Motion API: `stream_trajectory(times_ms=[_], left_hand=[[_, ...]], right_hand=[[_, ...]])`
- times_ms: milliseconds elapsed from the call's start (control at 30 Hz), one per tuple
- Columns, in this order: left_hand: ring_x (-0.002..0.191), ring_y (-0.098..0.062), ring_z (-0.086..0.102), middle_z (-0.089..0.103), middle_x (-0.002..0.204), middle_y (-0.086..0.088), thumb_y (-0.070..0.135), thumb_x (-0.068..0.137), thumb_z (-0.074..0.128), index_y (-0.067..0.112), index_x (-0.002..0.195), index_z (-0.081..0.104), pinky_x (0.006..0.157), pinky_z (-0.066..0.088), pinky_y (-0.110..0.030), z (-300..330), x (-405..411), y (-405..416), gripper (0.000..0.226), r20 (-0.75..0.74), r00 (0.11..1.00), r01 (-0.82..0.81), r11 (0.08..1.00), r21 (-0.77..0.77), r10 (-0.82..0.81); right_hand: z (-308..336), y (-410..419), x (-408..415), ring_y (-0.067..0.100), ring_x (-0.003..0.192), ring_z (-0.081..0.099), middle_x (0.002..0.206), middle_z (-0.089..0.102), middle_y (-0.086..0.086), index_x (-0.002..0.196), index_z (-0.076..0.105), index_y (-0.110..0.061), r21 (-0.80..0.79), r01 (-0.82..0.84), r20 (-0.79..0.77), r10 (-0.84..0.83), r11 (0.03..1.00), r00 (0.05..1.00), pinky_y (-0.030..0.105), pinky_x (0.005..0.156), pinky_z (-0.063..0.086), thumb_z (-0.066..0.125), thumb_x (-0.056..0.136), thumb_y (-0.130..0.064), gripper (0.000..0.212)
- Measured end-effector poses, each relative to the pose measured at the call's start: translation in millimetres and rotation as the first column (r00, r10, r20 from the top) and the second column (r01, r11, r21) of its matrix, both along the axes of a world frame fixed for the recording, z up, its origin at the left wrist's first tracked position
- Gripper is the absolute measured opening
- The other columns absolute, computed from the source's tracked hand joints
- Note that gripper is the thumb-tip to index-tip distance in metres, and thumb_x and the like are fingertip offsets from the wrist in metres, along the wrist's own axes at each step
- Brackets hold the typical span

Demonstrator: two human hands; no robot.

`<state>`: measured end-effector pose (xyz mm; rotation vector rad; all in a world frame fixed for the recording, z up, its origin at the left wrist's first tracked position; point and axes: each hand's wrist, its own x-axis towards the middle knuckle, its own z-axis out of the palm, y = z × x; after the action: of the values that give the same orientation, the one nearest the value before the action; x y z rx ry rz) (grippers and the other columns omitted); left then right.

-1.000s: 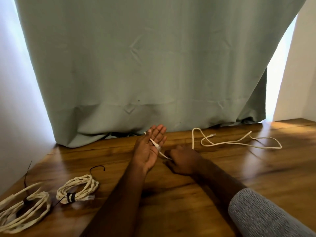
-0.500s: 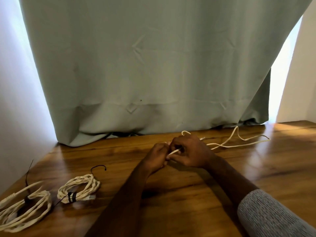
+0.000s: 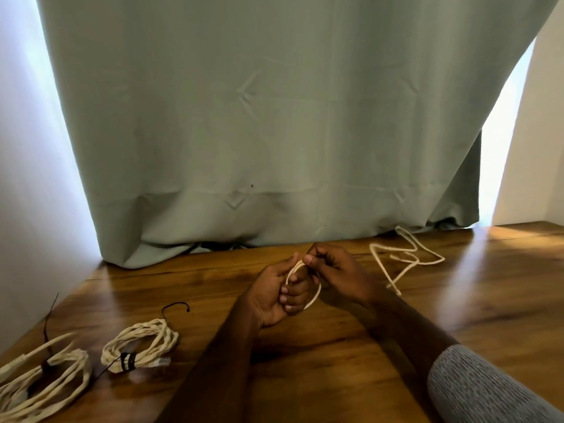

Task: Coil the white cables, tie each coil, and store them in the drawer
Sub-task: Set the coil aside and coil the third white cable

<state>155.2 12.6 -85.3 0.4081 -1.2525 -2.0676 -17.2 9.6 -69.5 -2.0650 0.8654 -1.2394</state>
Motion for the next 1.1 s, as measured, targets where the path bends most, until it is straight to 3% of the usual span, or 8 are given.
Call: stream_trajectory(times_ms=[100, 300, 433, 533, 600, 733, 900, 1100], left_hand=[[0.041, -0.009, 0.018, 0.033, 0.048, 0.006, 0.040, 0.100, 0.039, 0.018, 0.067, 0.043, 0.043, 0.016, -0.025, -0.6, -1.2, -0.4, 0.040, -0.126, 0.991, 0.043, 0.998, 0.046, -0.037], [0.037, -0.006, 0.016, 0.022, 0.050, 0.006, 0.034, 0.102, 0.033, 0.010, 0.075, 0.056, 0.036, 0.017, -0.019, 5.1, -2.7, -0.7, 0.044, -0.336, 0.941, 0.007, 0.994, 0.111, 0.031], [0.035, -0.007, 0.010, 0.015, 0.047, 0.006, 0.037, 0.100, 0.034, 0.001, 0.083, 0.067, 0.031, 0.020, -0.016, 7.2, -0.8, 0.5, 0.052, -0.293, 0.943, -0.125, 0.985, 0.120, 0.155], [0.036, -0.007, 0.007, 0.016, 0.044, 0.006, 0.036, 0.101, 0.033, -0.005, 0.097, 0.070, 0.035, 0.012, -0.016, 6.8, -1.7, 1.4, 0.055, -0.212, 0.950, -0.208, 0.972, 0.108, 0.227], [0.037, -0.007, 0.006, 0.023, 0.040, 0.007, 0.035, 0.100, 0.035, -0.008, 0.105, 0.066, 0.035, 0.012, -0.016, 6.3, -0.7, 0.5, 0.054, -0.176, 0.954, -0.224, 0.968, 0.112, 0.241], [0.031, -0.005, 0.012, 0.027, 0.038, 0.006, 0.035, 0.101, 0.034, -0.004, 0.091, 0.070, 0.033, 0.015, -0.015, 4.3, 1.9, -2.6, 0.054, -0.187, 0.945, -0.253, 0.961, 0.109, 0.269], [0.028, -0.005, 0.023, 0.026, 0.039, 0.006, 0.040, 0.099, 0.042, 0.011, 0.066, 0.054, 0.034, 0.014, -0.017, -0.4, 0.9, -7.1, 0.046, -0.181, 0.906, -0.360, 0.922, 0.145, 0.382], [0.036, -0.007, 0.011, 0.029, 0.040, 0.006, 0.037, 0.101, 0.037, 0.012, 0.067, 0.051, 0.035, 0.013, -0.018, 4.2, 2.9, -4.1, 0.044, -0.257, 0.930, -0.227, 0.960, 0.163, 0.263]], right_hand=[[-0.4, -2.1, 5.8, 0.007, 0.057, 0.051, 0.063, 0.055, 0.004, 0.084, 0.064, -0.001, 0.054, 0.003, 0.128, -0.010, 0.999, 0.992, 0.020, 0.057, 0.042, 0.056, 0.102, -0.009, 0.021], [-7.8, -2.0, 5.1, 0.017, 0.055, 0.049, 0.069, 0.057, 0.011, 0.099, 0.066, 0.000, 0.216, -0.038, 0.227, -0.012, 0.976, 0.974, 0.023, 0.049, 0.038, 0.049, 0.106, -0.016, 0.024], [-10.8, 3.4, 0.8, 0.014, 0.054, 0.049, 0.063, 0.057, 0.000, 0.084, 0.065, -0.016, 0.127, 0.119, 0.003, -0.120, 0.985, 0.993, 0.034, 0.056, 0.040, 0.047, 0.107, -0.029, 0.032], [-8.7, 4.4, 0.3, 0.011, 0.068, 0.060, 0.078, 0.067, -0.002, 0.101, 0.070, -0.026, 0.042, 0.225, -0.165, -0.216, 0.973, 0.962, 0.031, 0.064, 0.046, 0.046, 0.107, -0.035, 0.027], [-7.1, 8.3, 3.4, 0.008, 0.062, 0.056, 0.073, 0.064, -0.004, 0.101, 0.071, -0.027, 0.100, 0.227, -0.139, -0.212, 0.969, 0.967, 0.030, 0.059, 0.043, 0.046, 0.107, -0.036, 0.027], [2.6, 18.5, 5.3, 0.010, 0.041, 0.038, 0.058, 0.049, 0.004, 0.093, 0.068, -0.011, 0.393, 0.067, 0.044, -0.092, 0.917, 0.995, 0.022, 0.039, 0.027, 0.047, 0.107, -0.033, 0.033], [1.3, 11.7, 10.8, 0.013, 0.045, 0.032, 0.062, 0.047, 0.002, 0.088, 0.057, -0.013, 0.507, 0.027, 0.062, -0.068, 0.862, 0.996, 0.023, 0.044, 0.021, 0.044, 0.108, -0.029, 0.029], [1.5, 8.3, 7.6, 0.015, 0.049, 0.031, 0.062, 0.042, 0.004, 0.089, 0.059, -0.010, 0.590, -0.114, 0.227, -0.029, 0.800, 0.973, 0.027, 0.049, 0.024, 0.042, 0.108, -0.026, 0.031]])
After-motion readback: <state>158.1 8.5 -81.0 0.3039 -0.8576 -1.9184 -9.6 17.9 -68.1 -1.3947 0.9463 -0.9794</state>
